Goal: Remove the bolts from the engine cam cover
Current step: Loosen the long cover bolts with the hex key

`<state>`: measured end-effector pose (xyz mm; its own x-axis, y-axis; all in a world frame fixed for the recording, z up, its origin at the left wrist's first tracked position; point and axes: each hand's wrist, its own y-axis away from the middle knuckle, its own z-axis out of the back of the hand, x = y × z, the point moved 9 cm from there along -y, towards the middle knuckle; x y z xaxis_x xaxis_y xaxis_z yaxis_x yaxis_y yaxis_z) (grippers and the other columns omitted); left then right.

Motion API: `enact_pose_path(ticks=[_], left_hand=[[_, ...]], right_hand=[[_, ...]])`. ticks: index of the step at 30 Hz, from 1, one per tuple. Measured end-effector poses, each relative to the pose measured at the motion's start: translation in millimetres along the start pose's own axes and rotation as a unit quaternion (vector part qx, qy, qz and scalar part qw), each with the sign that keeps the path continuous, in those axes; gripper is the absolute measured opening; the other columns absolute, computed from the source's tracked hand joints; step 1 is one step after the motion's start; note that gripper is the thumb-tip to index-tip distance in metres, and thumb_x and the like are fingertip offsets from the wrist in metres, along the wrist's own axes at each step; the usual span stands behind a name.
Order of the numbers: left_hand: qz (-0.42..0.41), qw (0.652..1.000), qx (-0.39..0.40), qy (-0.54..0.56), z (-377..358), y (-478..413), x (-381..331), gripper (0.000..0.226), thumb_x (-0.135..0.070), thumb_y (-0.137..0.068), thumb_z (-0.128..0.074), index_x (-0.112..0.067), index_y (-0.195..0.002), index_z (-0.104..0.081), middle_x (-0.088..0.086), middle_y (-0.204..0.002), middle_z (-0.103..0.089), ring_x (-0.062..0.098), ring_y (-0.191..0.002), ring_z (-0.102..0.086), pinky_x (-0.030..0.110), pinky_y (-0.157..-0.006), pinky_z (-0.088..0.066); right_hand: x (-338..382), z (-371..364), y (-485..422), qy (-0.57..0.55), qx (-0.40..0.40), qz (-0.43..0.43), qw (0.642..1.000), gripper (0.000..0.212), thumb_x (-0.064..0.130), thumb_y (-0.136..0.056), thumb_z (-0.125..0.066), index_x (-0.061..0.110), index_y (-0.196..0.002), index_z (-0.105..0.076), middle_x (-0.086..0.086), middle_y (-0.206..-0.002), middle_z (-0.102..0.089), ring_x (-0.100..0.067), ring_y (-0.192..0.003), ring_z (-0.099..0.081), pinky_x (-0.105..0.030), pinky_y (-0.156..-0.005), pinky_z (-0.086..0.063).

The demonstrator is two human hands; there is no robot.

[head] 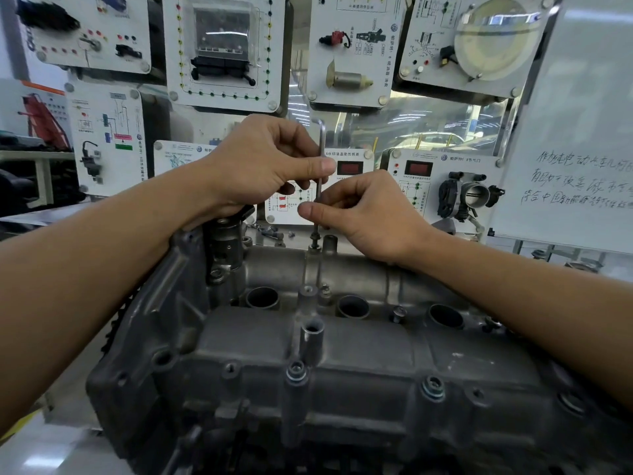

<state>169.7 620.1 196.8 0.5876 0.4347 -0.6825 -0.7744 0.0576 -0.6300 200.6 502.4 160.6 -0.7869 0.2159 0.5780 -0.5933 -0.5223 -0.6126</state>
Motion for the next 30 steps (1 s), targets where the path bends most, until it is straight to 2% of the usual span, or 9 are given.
enact_pose_path(ticks=[5, 10, 15, 18, 20, 23, 25, 27, 30], left_hand=[[0.002, 1.000, 0.011, -0.002, -2.8, 0.6, -1.5, 0.025, -0.032, -0.066, -0.079, -0.013, -0.079, -0.068, -0.001, -0.069, -0.073, 0.013, -0.065, -0.064, 0.024, -0.060, -0.052], [-0.006, 0.998, 0.064, -0.017, -9.9, 3.6, -4.3, 0.014, -0.012, -0.092, -0.064, -0.018, -0.102, -0.072, -0.002, -0.091, -0.077, 0.010, -0.082, -0.067, 0.023, -0.068, -0.051], [-0.005, 1.000, 0.023, -0.016, -3.6, 2.5, -2.4, 0.007, -0.022, -0.081, -0.075, -0.020, -0.087, -0.073, -0.003, -0.079, -0.077, 0.006, -0.070, -0.065, 0.017, -0.058, -0.049], [-0.008, 1.000, -0.016, -0.014, 2.8, -0.1, -0.8, 0.024, -0.032, -0.063, -0.081, -0.017, -0.070, -0.064, -0.001, -0.068, -0.070, 0.006, -0.058, -0.061, 0.017, -0.051, -0.048], [-0.008, 0.999, -0.028, -0.022, 4.6, -1.2, -0.4, 0.031, -0.034, -0.061, -0.083, -0.016, -0.067, -0.058, 0.000, -0.063, -0.066, 0.006, -0.053, -0.057, 0.017, -0.048, -0.046], [-0.004, 0.999, -0.024, -0.030, 3.1, -1.4, 0.0, 0.033, -0.034, -0.062, -0.082, -0.014, -0.068, -0.057, 0.000, -0.061, -0.064, 0.005, -0.050, -0.056, 0.016, -0.048, -0.047], [-0.001, 1.000, -0.009, -0.025, 0.1, -0.2, -0.9, 0.031, -0.034, -0.063, -0.081, -0.014, -0.072, -0.059, 0.003, -0.066, -0.066, 0.005, -0.053, -0.058, 0.018, -0.050, -0.048], [0.003, 1.000, 0.019, -0.011, -3.7, 1.0, -1.3, 0.024, -0.033, -0.070, -0.077, -0.015, -0.080, -0.066, 0.001, -0.075, -0.071, 0.009, -0.064, -0.061, 0.023, -0.058, -0.048], [-0.002, 0.999, 0.050, 0.000, -6.1, 2.4, -1.6, 0.012, -0.018, -0.090, -0.067, -0.019, -0.100, -0.071, 0.000, -0.095, -0.077, 0.008, -0.080, -0.065, 0.025, -0.068, -0.048]], right_hand=[[1.1, 3.8, -1.9, -0.007, -0.033, 0.004, 0.999, 0.020, 0.017, -0.083, -0.079, -0.001, -0.075, -0.074, -0.023, -0.065, -0.064, -0.011, -0.055, -0.045, -0.021, -0.054, -0.039], [3.5, -1.0, 0.3, 0.023, 0.024, 0.014, 0.999, 0.029, 0.016, -0.093, -0.067, -0.003, -0.072, -0.070, -0.011, -0.062, -0.046, -0.015, -0.060, -0.035, -0.026, -0.058, -0.033], [3.3, -5.5, 0.8, 0.026, 0.043, 0.011, 0.999, 0.031, 0.017, -0.097, -0.062, -0.011, -0.087, -0.070, -0.027, -0.067, -0.053, -0.016, -0.064, -0.039, -0.027, -0.062, -0.035], [0.9, -2.1, 0.9, 0.006, 0.010, -0.006, 1.000, 0.022, 0.024, -0.088, -0.073, 0.004, -0.082, -0.077, -0.028, -0.070, -0.063, -0.017, -0.061, -0.043, -0.027, -0.060, -0.038], [0.8, 1.4, 0.2, -0.004, -0.018, -0.007, 1.000, 0.021, 0.024, -0.083, -0.079, 0.003, -0.082, -0.077, -0.028, -0.076, -0.069, -0.017, -0.060, -0.048, -0.028, -0.059, -0.041], [-0.2, 5.1, -1.1, -0.012, -0.041, -0.003, 0.999, 0.021, 0.020, -0.080, -0.082, -0.001, -0.081, -0.077, -0.020, -0.070, -0.070, -0.010, -0.056, -0.050, -0.021, -0.055, -0.042], [0.2, 4.2, -0.7, -0.010, -0.037, 0.001, 0.999, 0.017, 0.016, -0.082, -0.080, -0.001, -0.081, -0.076, -0.011, -0.068, -0.069, -0.005, -0.054, -0.051, -0.019, -0.056, -0.043], [2.3, 3.4, -0.6, 0.010, -0.027, 0.012, 0.999, 0.013, 0.014, -0.086, -0.075, 0.002, -0.080, -0.075, -0.005, -0.071, -0.070, -0.006, -0.060, -0.054, -0.024, -0.062, -0.046], [5.4, 0.7, -0.1, 0.049, 0.002, 0.025, 0.998, 0.018, 0.013, -0.093, -0.067, 0.002, -0.081, -0.074, -0.017, -0.076, -0.069, -0.015, -0.068, -0.050, -0.032, -0.066, -0.046]])
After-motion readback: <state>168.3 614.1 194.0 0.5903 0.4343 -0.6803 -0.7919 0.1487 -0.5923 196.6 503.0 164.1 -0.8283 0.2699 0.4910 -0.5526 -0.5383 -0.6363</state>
